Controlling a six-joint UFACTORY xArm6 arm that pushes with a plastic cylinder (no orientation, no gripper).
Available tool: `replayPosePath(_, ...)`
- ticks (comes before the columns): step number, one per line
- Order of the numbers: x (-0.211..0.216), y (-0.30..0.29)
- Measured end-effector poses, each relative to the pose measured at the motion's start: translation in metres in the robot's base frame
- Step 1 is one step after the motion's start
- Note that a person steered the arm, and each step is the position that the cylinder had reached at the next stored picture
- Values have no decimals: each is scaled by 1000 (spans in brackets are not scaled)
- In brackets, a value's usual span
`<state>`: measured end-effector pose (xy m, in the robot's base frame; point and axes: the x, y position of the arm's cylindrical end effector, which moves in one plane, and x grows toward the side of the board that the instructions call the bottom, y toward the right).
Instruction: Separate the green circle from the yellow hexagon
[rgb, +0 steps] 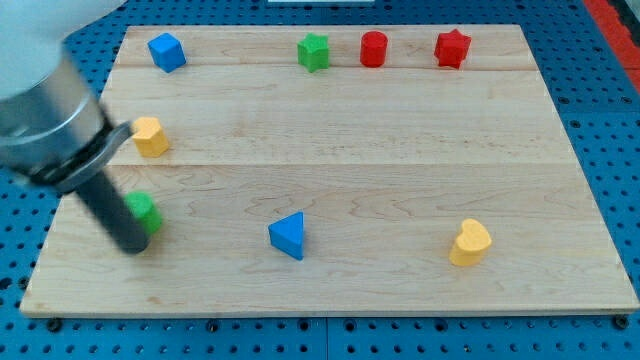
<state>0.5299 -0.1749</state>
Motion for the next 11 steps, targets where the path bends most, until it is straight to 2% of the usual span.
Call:
replayPosePath(1, -82, 19)
replayPosePath(2, -35, 33)
replayPosePath(3, -27, -17)
replayPosePath(4, -59, -52)
replayPosePath(5, -90, 21)
replayPosePath(6, -151, 59)
replayPosePath(7, -173, 70)
replayPosePath(8, -152, 65)
replayPosePath(9, -159, 26)
replayPosePath(11, -180, 18)
